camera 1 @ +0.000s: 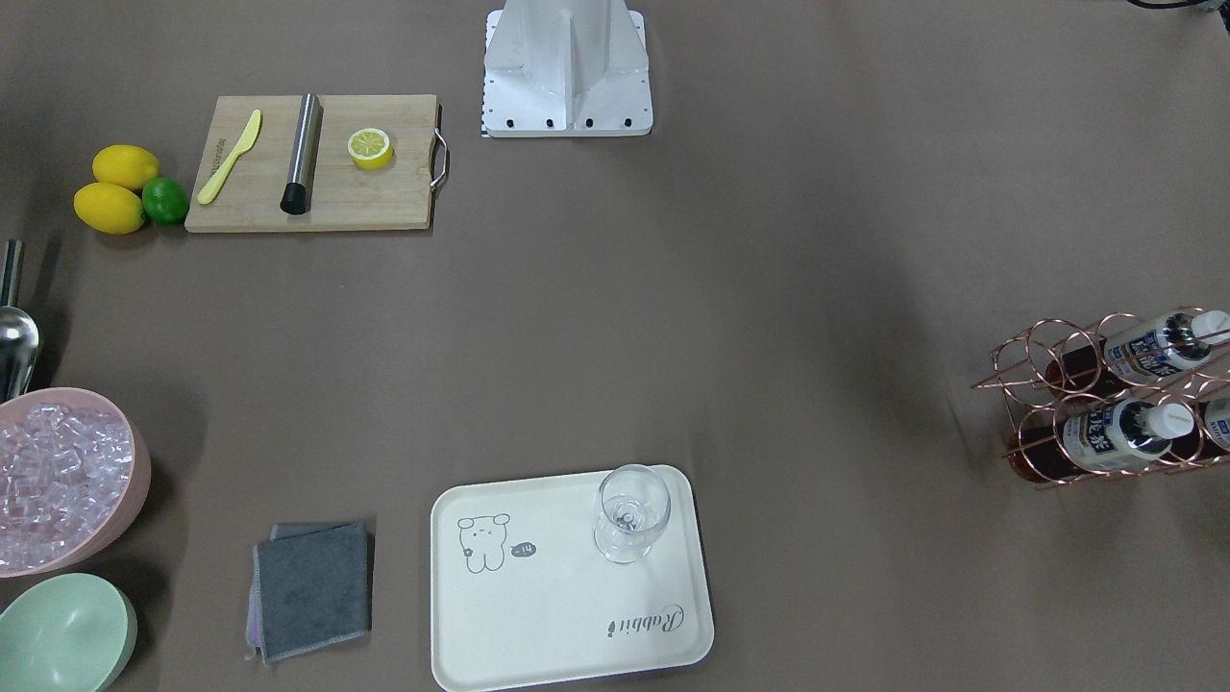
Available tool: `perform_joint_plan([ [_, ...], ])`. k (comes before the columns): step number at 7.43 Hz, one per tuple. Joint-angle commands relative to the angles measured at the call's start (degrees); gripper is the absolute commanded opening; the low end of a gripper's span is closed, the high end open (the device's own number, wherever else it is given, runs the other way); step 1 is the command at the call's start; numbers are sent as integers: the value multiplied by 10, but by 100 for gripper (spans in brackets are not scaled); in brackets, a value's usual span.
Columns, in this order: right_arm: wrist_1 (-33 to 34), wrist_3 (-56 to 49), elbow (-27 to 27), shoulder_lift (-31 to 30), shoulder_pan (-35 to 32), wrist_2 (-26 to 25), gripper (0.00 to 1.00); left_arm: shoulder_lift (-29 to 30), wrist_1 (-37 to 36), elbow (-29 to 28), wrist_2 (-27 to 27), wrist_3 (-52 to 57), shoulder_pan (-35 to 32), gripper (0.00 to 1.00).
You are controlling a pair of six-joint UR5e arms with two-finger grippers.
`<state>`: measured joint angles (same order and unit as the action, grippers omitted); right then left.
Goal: Take tea from basket to plate
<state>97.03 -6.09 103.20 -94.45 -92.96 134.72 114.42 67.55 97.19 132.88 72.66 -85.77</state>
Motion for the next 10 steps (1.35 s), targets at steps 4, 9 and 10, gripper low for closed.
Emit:
perform_joint_plan([
  [4, -9, -8, -2, -7, 0, 0, 100, 24, -73, 60, 0, -80, 30, 0],
  [9, -13, -16, 47, -23, -3, 8, 100, 24, -10, 170, -38, -64, 102, 0],
  [10, -14, -16, 66, -28, -3, 7, 100, 25, 13, 173, -40, -64, 115, 0],
])
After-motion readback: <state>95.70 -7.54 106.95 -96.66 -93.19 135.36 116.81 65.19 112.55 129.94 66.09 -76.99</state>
